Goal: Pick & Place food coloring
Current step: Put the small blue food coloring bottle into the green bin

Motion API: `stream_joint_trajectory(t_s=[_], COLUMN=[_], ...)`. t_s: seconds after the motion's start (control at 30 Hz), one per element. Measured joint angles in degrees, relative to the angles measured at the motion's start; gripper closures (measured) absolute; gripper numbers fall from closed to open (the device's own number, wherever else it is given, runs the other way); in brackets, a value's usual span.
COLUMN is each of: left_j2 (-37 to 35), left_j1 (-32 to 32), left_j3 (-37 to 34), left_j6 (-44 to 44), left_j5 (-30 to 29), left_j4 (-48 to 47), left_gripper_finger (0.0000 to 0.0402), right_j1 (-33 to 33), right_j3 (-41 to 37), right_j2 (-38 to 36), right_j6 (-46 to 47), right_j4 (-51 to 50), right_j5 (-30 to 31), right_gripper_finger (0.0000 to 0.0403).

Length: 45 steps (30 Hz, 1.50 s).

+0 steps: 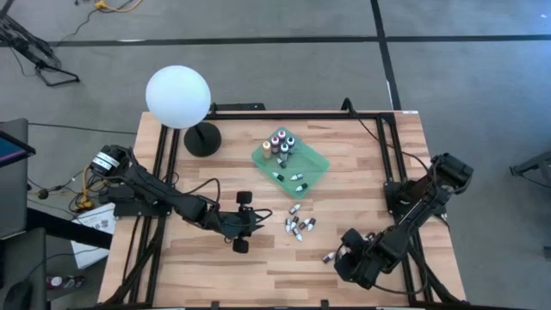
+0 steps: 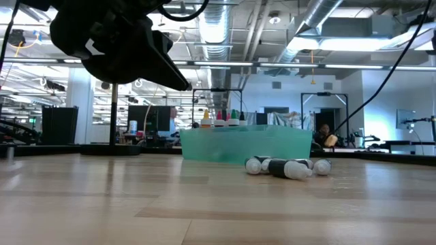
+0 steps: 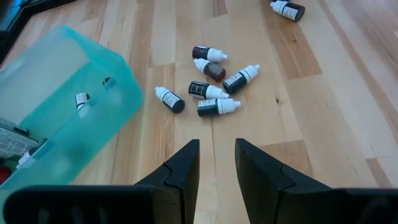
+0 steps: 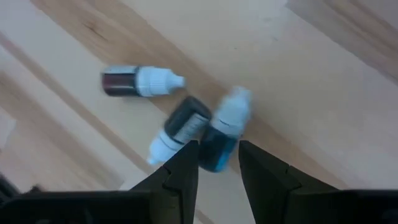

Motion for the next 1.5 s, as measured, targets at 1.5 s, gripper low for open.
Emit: stream_joint_trajectory(t_s=[1.5], left_j2=[0.0], left_j1=[0.0], left_j3=[0.0], left_j6=[-0.3], left_j5=[0.1], left_j4=[-0.5], left_gripper_finger=[0.0305], right_j1=[-7.5], right_j3=[-0.1], right_j2=[1.3], right_j6=[-21.0], right_j4=[-1.3], right_j5=[-7.5], right_gripper_finger=[0.0323])
